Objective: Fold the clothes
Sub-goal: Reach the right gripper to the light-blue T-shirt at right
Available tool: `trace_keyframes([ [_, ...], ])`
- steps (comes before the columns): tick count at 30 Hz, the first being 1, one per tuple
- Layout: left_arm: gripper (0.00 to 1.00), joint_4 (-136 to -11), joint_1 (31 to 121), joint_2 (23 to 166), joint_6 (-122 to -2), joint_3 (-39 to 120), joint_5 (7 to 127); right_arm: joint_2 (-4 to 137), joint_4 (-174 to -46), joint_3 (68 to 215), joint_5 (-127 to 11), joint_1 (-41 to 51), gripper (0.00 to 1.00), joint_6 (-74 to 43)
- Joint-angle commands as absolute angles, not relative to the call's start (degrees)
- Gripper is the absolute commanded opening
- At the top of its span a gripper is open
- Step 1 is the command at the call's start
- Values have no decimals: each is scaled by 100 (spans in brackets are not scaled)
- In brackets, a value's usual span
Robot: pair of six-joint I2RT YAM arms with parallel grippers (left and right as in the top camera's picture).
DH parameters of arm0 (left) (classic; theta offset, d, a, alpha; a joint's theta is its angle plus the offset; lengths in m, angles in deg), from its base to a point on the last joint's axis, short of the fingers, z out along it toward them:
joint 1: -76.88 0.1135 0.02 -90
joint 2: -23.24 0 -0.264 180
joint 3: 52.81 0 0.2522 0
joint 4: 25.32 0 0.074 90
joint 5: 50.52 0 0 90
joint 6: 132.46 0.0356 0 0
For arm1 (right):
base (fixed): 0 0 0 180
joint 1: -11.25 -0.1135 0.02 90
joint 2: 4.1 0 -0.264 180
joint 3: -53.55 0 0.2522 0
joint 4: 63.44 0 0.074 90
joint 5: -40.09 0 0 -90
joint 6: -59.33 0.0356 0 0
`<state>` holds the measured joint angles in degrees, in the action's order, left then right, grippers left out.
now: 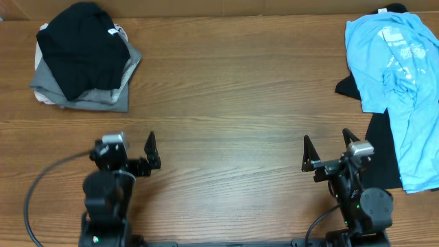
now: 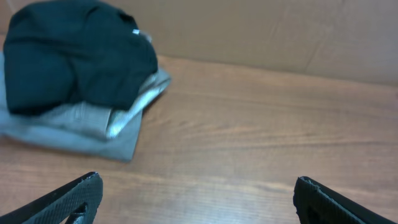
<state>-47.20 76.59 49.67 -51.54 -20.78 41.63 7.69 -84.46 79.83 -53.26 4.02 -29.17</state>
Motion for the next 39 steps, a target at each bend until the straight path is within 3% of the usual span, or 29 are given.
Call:
trace_keyframes([
  [1, 100, -4722, 7630, 5979, -5231, -1077, 4402, 1545, -8682, 8885, -5250, 398, 100, -2915],
  [12, 100, -6143, 7598, 8272, -5159, 1602, 4745, 4039, -10468, 11969, -5250, 398, 100, -2917],
  [26, 100, -8292, 7567, 10080, -5172, 4133, 4922, 7232, -13930, 15993, -5254, 398, 100, -2917],
  [32, 100, -8401, 7567, 10853, -5176, 4221, 5765, 7973, -13856, 16164, -5125, 398, 100, -2913],
  [39, 100, -7745, 7567, 12062, -5436, 4216, 5835, 8450, -13817, 16157, -5114, 586, 100, -2439],
])
